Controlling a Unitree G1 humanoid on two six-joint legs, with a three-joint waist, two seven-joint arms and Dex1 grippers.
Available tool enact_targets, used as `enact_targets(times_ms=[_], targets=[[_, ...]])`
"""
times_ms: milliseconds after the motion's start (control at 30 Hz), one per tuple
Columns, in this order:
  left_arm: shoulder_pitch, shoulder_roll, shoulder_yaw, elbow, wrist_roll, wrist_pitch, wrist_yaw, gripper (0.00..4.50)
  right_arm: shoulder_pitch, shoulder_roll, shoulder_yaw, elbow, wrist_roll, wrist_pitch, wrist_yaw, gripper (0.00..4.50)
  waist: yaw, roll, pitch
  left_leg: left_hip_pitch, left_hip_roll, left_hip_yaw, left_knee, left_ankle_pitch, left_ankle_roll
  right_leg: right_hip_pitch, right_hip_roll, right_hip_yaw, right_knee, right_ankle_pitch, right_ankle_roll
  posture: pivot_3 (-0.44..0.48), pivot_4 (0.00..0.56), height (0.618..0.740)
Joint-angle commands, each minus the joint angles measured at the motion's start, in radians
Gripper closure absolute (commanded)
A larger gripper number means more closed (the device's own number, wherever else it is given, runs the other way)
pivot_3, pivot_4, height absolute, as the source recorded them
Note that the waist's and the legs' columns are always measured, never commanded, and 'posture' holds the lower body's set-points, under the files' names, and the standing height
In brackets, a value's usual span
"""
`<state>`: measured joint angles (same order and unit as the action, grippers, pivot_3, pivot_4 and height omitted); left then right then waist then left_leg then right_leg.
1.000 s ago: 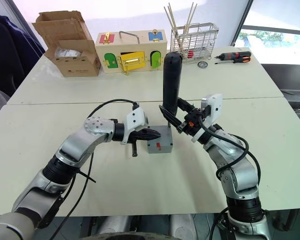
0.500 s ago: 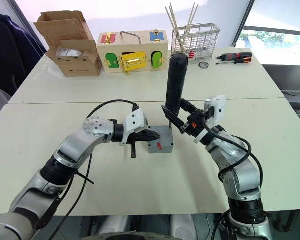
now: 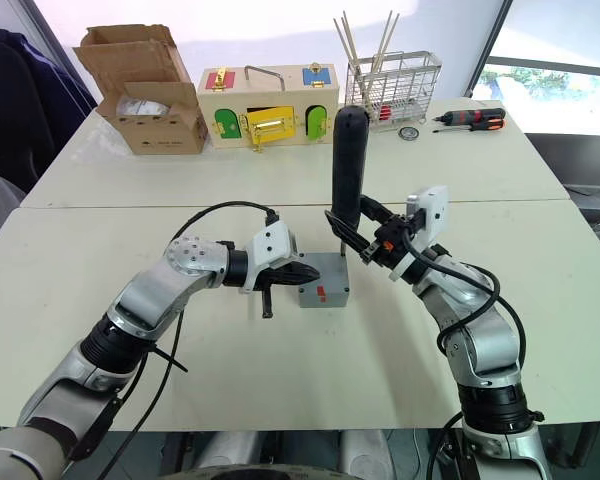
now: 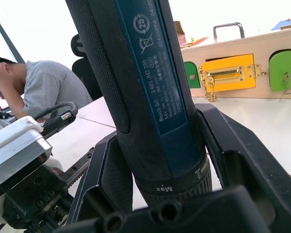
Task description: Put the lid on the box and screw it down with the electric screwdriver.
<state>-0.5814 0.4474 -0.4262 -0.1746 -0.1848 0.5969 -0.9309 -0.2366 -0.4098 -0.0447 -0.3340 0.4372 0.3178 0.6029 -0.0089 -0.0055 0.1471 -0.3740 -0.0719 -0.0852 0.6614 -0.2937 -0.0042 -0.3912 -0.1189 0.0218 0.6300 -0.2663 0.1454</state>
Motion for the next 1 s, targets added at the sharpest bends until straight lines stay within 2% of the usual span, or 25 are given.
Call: enact_targets(times_ms=[33,667,767,900,1000], targets=[[0.021,0.011,-0.024,0.009,0.026,0.013,0.003,4.5,0.034,0.005,0.02,0.056,-0.018,0.028,-0.006,2.6,0.0,0.0,0.0,0.0,0.0,0.0,0.0,0.0,0.0,0.0,0.0,0.0,0.0,0.0,0.0,0.0,0.15,0.73],[0.017,0.009,-0.019,0.017,0.023,0.01,0.0,4.5,0.02,0.014,-0.027,0.008,0.015,0.039,-0.034,2.6,0.0,0.0,0.0,0.0,0.0,0.0,0.0,0.0,0.0,0.0,0.0,0.0,-0.001,0.0,0.0,0.0,0.15,0.73],[0.02,0.012,-0.008,0.004,0.014,0.013,-0.002,4.5,-0.031,-0.021,-0.08,-0.049,0.075,0.096,-0.045,2.6,0.001,0.0,0.001,-0.001,0.0,0.0,0.0,0.0,0.0,0.0,0.0,0.0,-0.001,0.0,0.0,0.0,0.15,0.73],[0.047,0.005,0.055,-0.024,-0.021,-0.002,0.014,4.5,-0.149,-0.094,-0.179,-0.111,0.248,0.237,-0.062,2.6,0.0,0.003,0.003,-0.003,0.0,0.0,0.0,0.0,0.0,-0.003,-0.001,0.0,-0.001,0.0,0.0,0.0,0.15,0.73],[0.051,-0.022,0.123,-0.041,-0.06,0.002,0.047,4.5,-0.22,-0.128,-0.242,-0.109,0.338,0.308,-0.09,2.6,0.001,0.005,0.005,-0.013,0.0,0.0,0.002,0.0,-0.001,-0.013,-0.001,0.001,0.001,0.0,0.0,0.0,0.15,0.73]])
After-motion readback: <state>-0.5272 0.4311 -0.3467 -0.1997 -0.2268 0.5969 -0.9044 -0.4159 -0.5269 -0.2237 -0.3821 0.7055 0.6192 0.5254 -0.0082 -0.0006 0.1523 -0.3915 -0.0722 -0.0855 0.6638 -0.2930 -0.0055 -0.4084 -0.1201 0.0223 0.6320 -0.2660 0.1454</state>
